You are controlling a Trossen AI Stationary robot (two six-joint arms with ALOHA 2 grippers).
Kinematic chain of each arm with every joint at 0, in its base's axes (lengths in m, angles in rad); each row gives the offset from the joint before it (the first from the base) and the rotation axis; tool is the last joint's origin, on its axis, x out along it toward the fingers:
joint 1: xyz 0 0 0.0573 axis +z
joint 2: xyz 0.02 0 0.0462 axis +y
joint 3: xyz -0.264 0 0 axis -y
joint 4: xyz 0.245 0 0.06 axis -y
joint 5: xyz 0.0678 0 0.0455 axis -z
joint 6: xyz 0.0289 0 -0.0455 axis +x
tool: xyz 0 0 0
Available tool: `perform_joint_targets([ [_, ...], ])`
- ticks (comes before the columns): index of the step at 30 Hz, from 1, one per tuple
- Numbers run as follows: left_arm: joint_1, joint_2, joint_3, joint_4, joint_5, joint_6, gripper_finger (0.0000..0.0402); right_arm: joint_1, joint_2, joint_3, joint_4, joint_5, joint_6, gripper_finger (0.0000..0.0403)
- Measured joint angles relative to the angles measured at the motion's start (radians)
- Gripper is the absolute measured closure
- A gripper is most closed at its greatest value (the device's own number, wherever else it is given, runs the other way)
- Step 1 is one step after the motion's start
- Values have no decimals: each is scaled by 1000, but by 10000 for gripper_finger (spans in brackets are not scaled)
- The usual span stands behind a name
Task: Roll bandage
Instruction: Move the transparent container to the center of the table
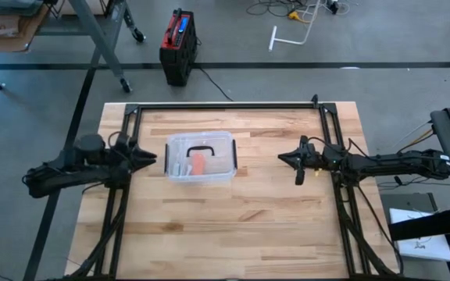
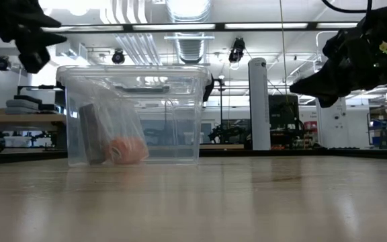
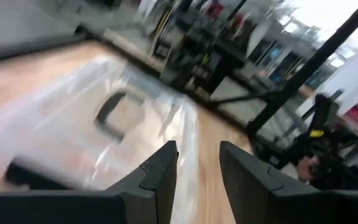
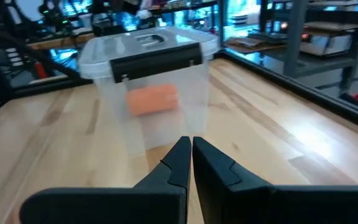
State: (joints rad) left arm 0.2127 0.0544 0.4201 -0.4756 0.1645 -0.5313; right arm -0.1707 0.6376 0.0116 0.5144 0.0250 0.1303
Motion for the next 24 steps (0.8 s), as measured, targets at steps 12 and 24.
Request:
perform_joint_targets([
  [12, 1, 235, 240, -651, -135, -130, 287, 0, 0, -1, 0, 5, -11, 391],
  [24, 0, 525, 40, -79, -119, -27, 287, 0, 0, -1, 0, 31, -7, 391],
])
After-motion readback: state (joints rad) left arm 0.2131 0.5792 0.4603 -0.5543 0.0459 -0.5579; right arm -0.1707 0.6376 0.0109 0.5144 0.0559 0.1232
